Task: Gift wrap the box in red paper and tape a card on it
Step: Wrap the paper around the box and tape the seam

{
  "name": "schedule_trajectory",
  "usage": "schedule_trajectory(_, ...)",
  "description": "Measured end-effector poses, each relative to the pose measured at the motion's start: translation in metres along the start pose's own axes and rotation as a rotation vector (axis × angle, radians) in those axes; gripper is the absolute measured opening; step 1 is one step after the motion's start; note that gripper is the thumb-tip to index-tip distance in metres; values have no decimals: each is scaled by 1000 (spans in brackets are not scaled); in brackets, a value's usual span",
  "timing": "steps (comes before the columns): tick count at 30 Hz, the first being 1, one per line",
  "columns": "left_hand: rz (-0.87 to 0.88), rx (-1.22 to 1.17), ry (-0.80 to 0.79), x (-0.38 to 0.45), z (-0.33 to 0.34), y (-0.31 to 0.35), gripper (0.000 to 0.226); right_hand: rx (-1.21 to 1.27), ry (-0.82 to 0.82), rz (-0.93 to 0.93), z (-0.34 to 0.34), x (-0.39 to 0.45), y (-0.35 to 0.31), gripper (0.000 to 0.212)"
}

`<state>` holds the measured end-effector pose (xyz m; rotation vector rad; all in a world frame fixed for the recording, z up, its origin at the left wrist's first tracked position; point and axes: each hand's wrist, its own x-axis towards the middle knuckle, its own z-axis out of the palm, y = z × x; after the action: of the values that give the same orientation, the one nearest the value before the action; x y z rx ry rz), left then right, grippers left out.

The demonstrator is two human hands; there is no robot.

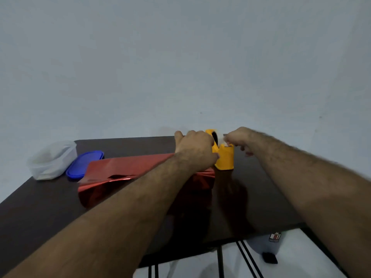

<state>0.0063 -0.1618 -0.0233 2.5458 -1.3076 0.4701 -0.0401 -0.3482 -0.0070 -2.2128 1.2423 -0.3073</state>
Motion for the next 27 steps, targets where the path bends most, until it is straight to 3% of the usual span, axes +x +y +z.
schedule_trajectory(3,-99,-67,-120,33,17,16,25,38,-136,109,-1,10,-3,34)
schedule_trajectory(8,-232,-165,-233,68,48,31,40,223,-176,215,-1,22,-2,27)
schedule_trajectory(12,-261,-161,-177,82,64,31,38,363,-182,237,1,17,2,9)
schedule_trajectory(19,-198,-71,-117,84,67,34,31,608,-145,221,-5,7,1,9)
schedule_trajectory(27,-214,-93,-118,84,70,33,28,521,-192,275,-4,-11,27,5)
